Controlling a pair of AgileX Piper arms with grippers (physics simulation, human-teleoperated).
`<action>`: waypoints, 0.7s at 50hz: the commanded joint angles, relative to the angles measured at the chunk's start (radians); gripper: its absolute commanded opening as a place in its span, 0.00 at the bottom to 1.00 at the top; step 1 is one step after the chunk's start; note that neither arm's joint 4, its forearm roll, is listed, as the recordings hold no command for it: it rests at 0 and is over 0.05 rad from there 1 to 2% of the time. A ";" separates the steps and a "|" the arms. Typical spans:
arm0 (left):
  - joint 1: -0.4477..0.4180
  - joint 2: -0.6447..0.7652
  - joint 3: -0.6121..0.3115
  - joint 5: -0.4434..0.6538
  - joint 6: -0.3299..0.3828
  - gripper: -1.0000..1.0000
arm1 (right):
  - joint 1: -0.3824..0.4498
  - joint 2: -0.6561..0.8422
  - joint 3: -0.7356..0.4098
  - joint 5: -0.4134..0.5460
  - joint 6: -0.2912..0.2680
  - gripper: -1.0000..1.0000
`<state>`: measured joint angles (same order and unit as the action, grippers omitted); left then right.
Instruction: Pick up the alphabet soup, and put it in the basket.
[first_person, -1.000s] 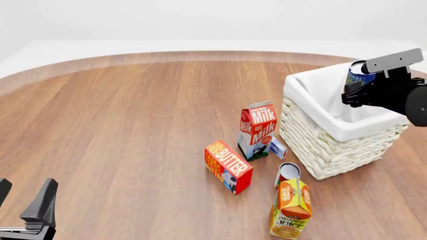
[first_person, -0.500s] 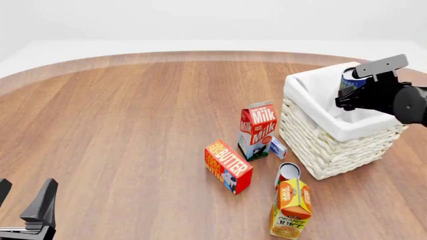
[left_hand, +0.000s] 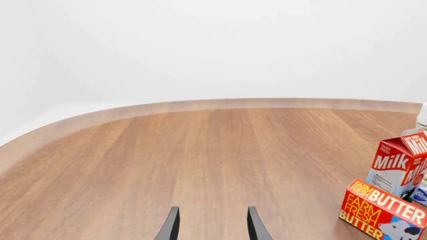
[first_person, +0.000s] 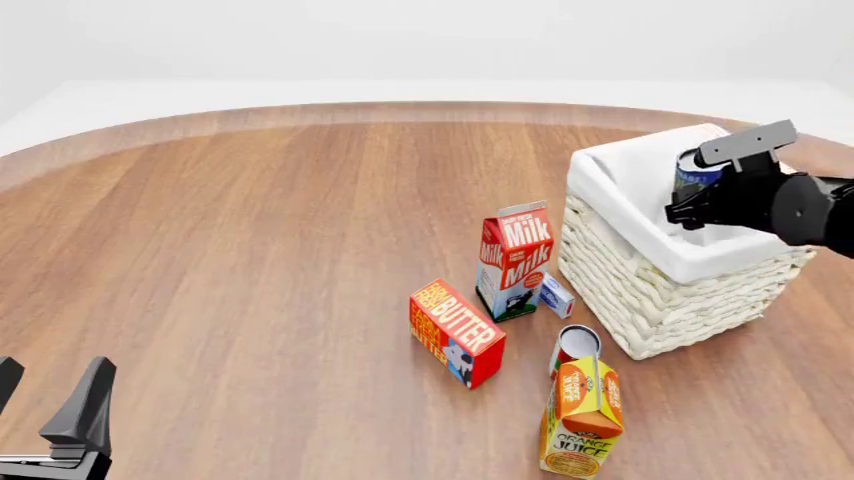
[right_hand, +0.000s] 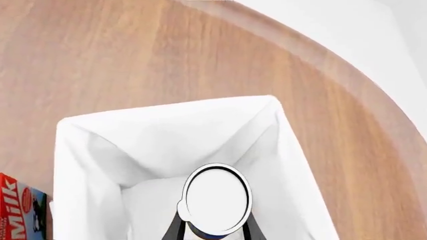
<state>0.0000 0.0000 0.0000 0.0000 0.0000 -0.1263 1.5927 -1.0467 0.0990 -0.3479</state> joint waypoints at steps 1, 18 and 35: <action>0.000 0.000 0.000 0.000 0.000 1.00 | -0.009 0.031 -0.024 -0.003 0.009 0.00; 0.000 0.000 0.000 0.000 0.000 1.00 | -0.006 0.048 -0.029 -0.004 0.006 0.00; 0.000 0.000 0.000 0.000 0.000 1.00 | -0.007 0.035 -0.032 -0.005 0.027 1.00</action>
<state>0.0000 0.0000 0.0000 0.0000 0.0000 -0.1322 1.6327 -1.0755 0.0961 -0.3343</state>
